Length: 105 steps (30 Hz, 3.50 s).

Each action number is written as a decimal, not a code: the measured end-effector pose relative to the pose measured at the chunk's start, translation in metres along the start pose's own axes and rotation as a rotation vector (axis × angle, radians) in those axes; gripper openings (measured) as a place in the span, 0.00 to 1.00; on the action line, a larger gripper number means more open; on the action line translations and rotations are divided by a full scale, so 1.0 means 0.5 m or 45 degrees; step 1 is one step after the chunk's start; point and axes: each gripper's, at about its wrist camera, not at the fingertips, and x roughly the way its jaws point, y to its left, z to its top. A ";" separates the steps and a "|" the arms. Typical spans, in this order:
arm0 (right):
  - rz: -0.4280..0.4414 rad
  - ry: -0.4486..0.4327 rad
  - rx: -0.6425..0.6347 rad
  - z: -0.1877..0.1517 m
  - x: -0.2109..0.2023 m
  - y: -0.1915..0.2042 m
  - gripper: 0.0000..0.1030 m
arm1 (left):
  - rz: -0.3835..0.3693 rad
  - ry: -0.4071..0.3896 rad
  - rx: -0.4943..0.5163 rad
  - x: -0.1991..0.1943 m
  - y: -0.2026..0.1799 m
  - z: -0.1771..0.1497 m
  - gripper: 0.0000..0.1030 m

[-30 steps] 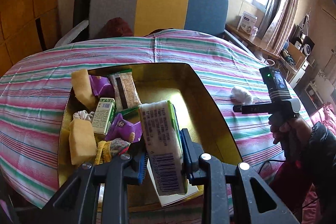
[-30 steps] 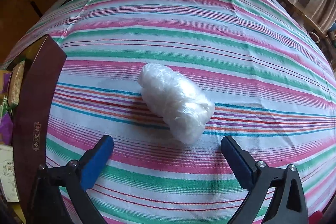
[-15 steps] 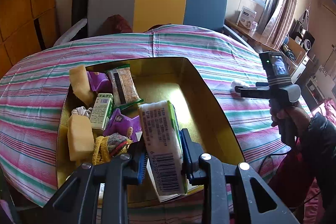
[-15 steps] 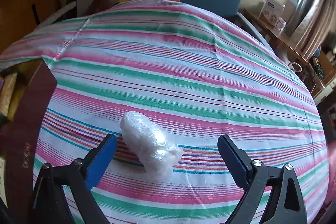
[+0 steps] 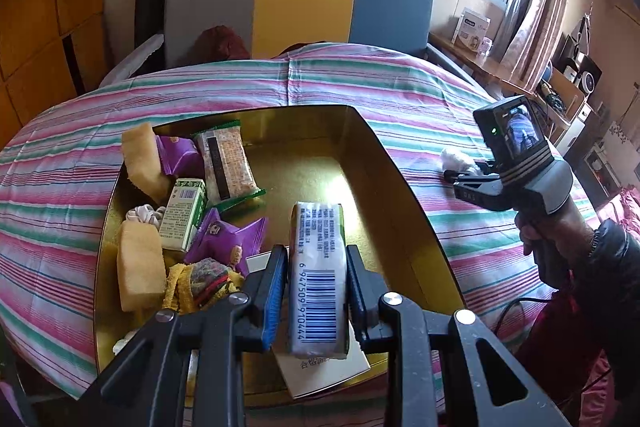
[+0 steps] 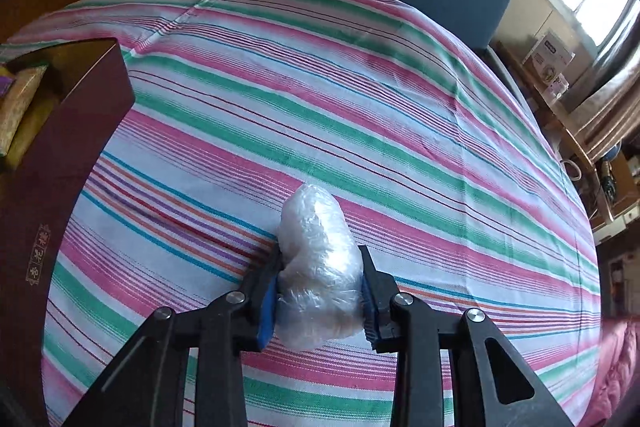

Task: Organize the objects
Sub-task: 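Release the tissue pack into the tray with the left tool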

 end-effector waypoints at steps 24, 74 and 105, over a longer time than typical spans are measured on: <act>-0.075 -0.023 -0.094 -0.007 -0.004 0.030 0.32 | -0.101 -0.012 -0.170 0.007 0.058 0.081 0.27; -0.057 -0.016 -0.086 -0.003 0.002 0.023 0.32 | 0.187 -0.010 0.116 0.082 0.023 0.136 0.23; -0.051 -0.023 -0.073 -0.004 0.001 0.031 0.32 | 0.176 -0.049 0.003 0.105 0.043 0.183 0.42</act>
